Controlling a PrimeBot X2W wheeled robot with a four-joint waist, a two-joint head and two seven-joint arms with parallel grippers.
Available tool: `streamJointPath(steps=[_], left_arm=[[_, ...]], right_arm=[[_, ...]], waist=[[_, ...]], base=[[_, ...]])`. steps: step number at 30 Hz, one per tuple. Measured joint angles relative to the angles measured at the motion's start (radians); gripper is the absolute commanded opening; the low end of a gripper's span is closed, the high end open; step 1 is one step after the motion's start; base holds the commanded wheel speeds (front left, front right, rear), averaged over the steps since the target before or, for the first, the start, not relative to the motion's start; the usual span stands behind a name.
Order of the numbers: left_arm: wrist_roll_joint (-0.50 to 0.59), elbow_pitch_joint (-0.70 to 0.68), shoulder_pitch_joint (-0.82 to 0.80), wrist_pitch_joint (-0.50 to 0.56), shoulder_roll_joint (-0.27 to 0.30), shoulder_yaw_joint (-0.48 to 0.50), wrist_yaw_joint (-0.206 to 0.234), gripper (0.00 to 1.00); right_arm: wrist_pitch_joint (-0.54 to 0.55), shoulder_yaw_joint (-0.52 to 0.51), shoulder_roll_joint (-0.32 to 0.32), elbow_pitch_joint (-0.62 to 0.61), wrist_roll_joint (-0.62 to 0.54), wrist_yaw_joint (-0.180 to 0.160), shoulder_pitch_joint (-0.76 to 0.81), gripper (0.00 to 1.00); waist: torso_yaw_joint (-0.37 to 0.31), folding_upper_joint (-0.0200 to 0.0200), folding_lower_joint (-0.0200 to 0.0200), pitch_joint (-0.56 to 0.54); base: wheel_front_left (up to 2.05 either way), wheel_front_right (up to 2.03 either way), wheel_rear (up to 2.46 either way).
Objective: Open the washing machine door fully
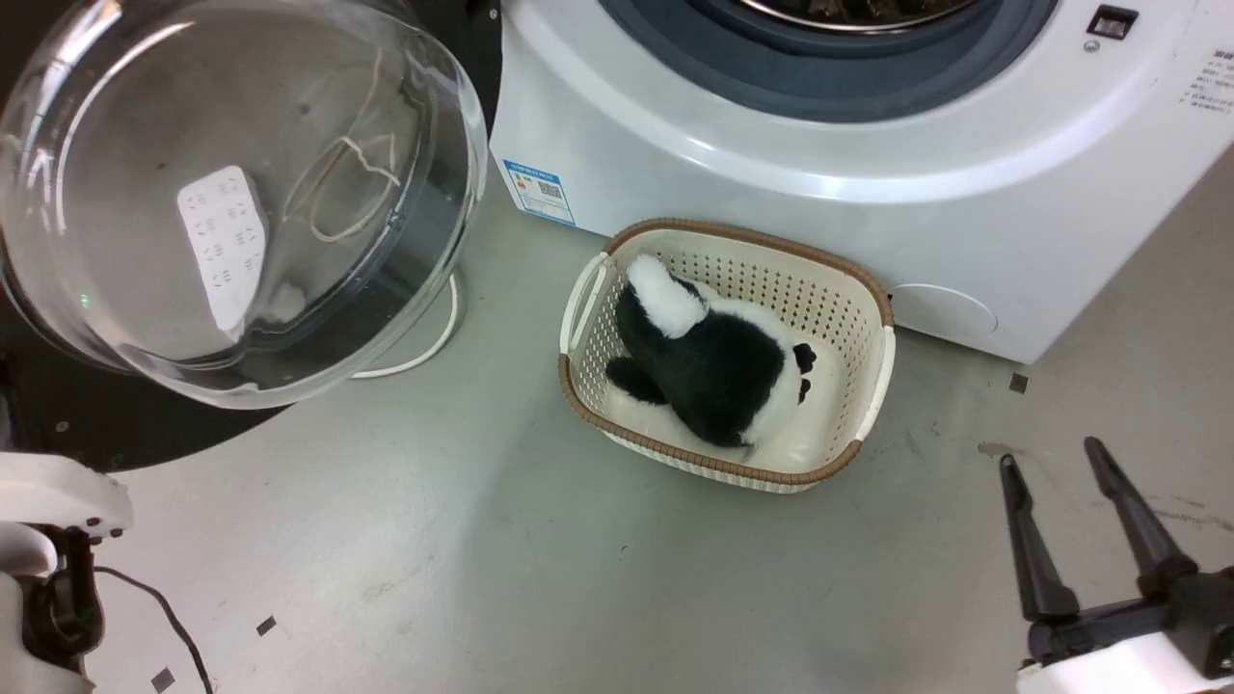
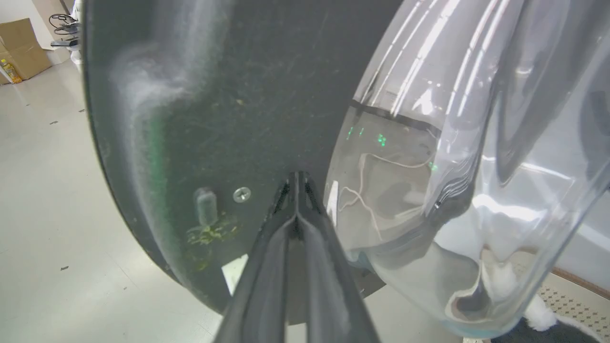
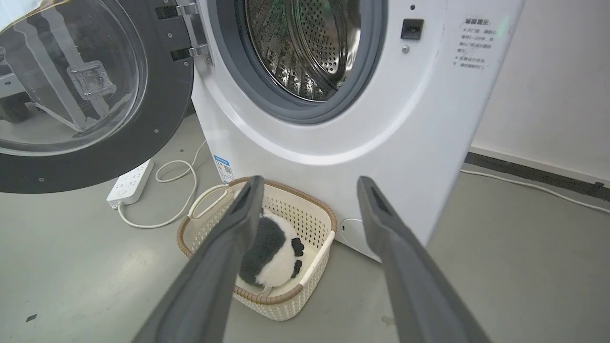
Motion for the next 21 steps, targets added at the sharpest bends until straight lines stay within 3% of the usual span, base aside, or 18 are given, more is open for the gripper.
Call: streamJointPath(steps=[3, 9, 14, 21], left_arm=[[0.003, 0.041, -0.024, -0.016, 0.005, -0.011, -0.017, 0.0], [0.049, 0.039, -0.035, -0.064, 0.005, -0.036, -0.011, 0.0], [0.115, -0.094, 0.002, -0.088, -0.012, -0.06, 0.025, 0.0], [0.167, -0.342, 0.127, -0.096, -0.102, -0.101, 0.058, 0.0]], right_arm=[[0.004, -0.023, -0.007, -0.007, 0.0, 0.0, -0.001, 1.0], [0.003, -0.036, -0.013, -0.003, 0.0, 0.0, -0.019, 1.0], [-0.007, -0.046, -0.03, 0.013, -0.028, 0.0, -0.044, 1.0], [-0.015, -0.068, -0.007, 0.041, -0.032, 0.0, -0.064, 1.0]], waist=[[-0.002, 0.0, 0.0, 0.004], [-0.009, 0.0, -0.0002, -0.028], [-0.031, 0.0001, -0.0003, -0.075], [-0.087, 0.0, -0.0003, -0.151]], base=[[0.0, 0.0, 0.0], [0.0, 0.0, 0.0], [0.0, 0.0, 0.0], [0.0, 0.0, 0.0]])
